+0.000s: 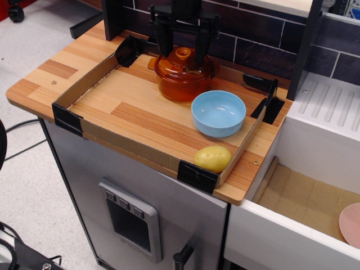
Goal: Put lid on pot
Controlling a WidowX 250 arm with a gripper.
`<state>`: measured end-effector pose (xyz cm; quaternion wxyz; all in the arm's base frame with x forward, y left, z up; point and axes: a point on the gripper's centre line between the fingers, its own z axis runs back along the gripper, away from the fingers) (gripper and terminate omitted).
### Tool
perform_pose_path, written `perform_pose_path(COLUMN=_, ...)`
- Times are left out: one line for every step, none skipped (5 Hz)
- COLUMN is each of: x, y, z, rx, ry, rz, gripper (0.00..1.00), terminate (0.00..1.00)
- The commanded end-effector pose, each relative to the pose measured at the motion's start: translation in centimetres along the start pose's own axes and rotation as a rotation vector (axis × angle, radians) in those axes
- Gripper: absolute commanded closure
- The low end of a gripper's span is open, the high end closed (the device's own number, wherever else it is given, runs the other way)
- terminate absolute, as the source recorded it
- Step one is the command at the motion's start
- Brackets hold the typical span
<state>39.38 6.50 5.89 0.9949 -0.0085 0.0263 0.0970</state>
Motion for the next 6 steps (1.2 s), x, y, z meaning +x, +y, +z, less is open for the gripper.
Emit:
perform_pose_path(x=-1.4, y=-0.6, z=4.8, rx=-0.043, ry=-0.103, rz=-0.065, gripper=0.0, terminate=0.0)
perform_pose_path(x=-2.6, y=-0.5, z=4.7, rx=-0.053, ry=-0.103, rz=-0.075, gripper=0.0, terminate=0.0)
perform_pose_path(x=-3.5, y=-0.1, z=4.7, rx=-0.052, ry=-0.091, rz=-0.102, gripper=0.0, terminate=0.0)
perform_pose_path(x=-3.5, y=-0.1, z=4.7, rx=-0.052, ry=-0.091, rz=-0.102, gripper=0.0, terminate=0.0)
perform_pose_path(x=-3.5, y=-0.1, z=4.7, rx=-0.052, ry=-0.091, rz=-0.102, gripper=0.0, terminate=0.0)
perform_pose_path(x=-3.5, y=-0.1, z=4.7, rx=-0.052, ry=-0.091, rz=-0.102, gripper=0.0, terminate=1.0)
